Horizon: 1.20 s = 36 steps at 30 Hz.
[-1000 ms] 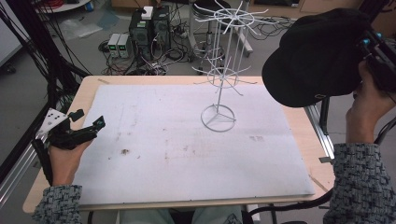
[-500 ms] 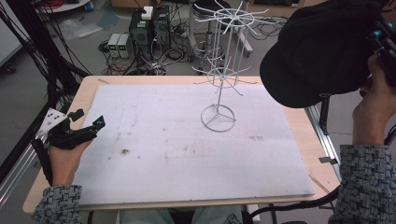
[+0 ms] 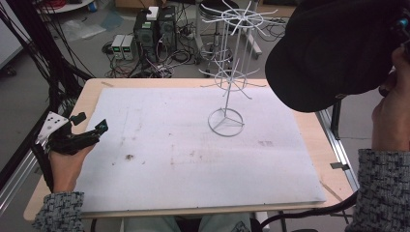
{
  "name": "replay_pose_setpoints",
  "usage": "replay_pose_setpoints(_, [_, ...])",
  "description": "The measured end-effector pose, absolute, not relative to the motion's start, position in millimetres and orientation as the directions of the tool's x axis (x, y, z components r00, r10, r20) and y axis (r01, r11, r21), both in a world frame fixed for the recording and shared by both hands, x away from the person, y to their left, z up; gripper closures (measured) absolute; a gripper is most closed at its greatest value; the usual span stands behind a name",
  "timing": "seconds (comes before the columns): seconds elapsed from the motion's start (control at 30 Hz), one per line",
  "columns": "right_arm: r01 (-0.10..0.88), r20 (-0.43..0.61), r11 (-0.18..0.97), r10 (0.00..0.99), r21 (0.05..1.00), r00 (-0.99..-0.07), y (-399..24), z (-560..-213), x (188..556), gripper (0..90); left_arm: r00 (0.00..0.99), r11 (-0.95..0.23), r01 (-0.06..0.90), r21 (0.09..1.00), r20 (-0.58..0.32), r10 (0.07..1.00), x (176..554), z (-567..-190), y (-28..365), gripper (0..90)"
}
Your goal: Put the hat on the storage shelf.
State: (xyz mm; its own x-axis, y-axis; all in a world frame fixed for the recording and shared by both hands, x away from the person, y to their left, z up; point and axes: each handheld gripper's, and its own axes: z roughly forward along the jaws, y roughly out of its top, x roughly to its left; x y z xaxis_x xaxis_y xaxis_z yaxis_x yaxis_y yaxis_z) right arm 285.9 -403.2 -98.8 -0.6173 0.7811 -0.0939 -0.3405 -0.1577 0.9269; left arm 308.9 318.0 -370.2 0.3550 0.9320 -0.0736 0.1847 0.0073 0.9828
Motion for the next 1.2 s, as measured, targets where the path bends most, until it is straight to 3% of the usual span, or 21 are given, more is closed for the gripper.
replay_pose_setpoints(0.57, [-0.344,-0.089,-0.215,0.721,0.914,-0.687,-392,-84,283,81.4,0.356,0.009,0.186,0.983,-0.076,0.931,309,-370,318,15.9])
replay_pose_setpoints(1.2, [-0.229,0.016,-0.273,0.673,0.934,-0.740,-364,-123,340,80.6,0.348,0.013,0.188,0.982,-0.079,0.934,309,-371,322,15.9])
